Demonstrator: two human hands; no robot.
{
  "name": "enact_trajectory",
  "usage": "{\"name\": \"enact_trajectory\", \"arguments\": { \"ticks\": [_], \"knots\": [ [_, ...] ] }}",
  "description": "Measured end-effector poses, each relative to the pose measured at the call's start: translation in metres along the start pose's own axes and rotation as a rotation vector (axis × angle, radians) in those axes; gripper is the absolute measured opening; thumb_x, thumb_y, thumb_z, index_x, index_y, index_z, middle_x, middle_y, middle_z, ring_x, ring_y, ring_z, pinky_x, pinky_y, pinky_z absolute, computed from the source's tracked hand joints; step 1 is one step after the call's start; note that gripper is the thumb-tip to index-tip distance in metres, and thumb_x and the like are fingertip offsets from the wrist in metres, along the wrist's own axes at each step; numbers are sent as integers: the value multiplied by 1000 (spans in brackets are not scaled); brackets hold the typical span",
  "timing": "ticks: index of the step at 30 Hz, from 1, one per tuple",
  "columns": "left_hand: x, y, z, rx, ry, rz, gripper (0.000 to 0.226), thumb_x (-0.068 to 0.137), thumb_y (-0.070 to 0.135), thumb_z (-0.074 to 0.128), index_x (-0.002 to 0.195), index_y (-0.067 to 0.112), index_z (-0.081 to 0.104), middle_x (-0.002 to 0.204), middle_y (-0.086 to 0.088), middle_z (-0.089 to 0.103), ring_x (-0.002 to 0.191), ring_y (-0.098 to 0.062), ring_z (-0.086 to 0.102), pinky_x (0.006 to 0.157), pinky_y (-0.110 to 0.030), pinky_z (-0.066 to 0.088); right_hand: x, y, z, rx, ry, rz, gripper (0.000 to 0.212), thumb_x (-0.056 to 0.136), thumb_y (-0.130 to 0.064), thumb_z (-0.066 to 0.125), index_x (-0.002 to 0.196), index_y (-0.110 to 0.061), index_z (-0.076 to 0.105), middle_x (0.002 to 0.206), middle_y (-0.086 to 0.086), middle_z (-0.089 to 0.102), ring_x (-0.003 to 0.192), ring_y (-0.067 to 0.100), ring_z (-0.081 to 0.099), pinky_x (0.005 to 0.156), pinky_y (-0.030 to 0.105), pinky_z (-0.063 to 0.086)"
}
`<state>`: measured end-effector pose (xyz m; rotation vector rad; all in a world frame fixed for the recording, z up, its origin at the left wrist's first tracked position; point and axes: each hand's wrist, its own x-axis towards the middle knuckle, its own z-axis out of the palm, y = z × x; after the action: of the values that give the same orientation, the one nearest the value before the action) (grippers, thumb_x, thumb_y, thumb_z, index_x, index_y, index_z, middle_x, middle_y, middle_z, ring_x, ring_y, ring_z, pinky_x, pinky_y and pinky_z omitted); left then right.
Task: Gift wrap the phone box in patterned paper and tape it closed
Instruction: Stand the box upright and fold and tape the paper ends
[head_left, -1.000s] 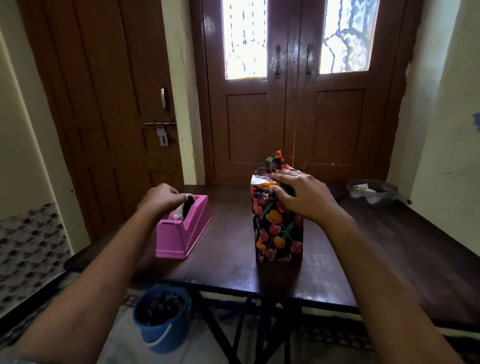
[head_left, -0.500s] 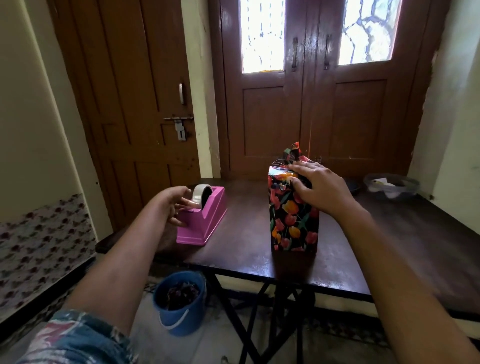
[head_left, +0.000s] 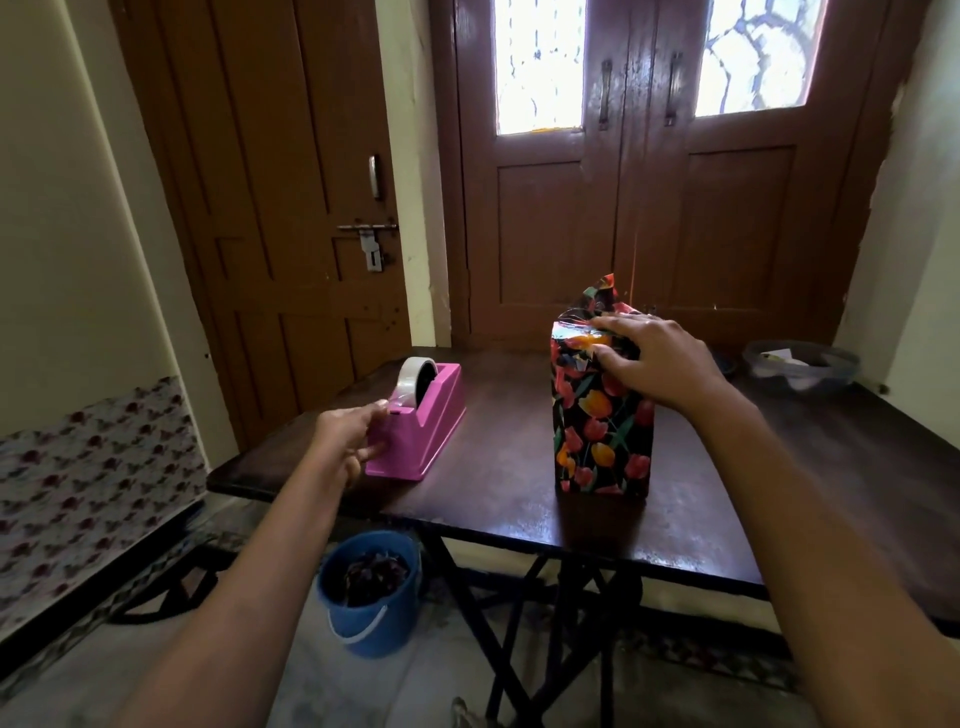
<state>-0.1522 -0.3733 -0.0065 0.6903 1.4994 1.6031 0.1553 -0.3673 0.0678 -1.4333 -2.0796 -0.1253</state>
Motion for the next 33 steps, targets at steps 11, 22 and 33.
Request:
{"name": "enact_trajectory", "arguments": {
  "ticks": [11,22,33],
  "knots": [
    [6,-31,-7,278,58,158,14,85,22,66,74,16,63,84,-3,66,92,-23,60,88,-42,50,6,-1,-4,29,-50,27,50,92,-36,52,139,-25,40,135,7,51,119,24,50,82,37,44],
    [-22,-1,-11,625,-83,344,18,89,23,60,84,8,67,84,-10,65,69,-16,55,59,-24,42,3,1,-6,30,-83,0,50,91,-43,50,139,-31,41,148,-3,35,134,18,35,101,46,40],
    [-66,96,156,371,-701,413,21,82,30,68,74,11,65,59,2,54,52,-7,43,51,-19,35,9,-4,-20,262,-165,111,55,81,-30,69,131,-26,45,132,-4,42,126,14,34,104,38,38]
  ]
}}
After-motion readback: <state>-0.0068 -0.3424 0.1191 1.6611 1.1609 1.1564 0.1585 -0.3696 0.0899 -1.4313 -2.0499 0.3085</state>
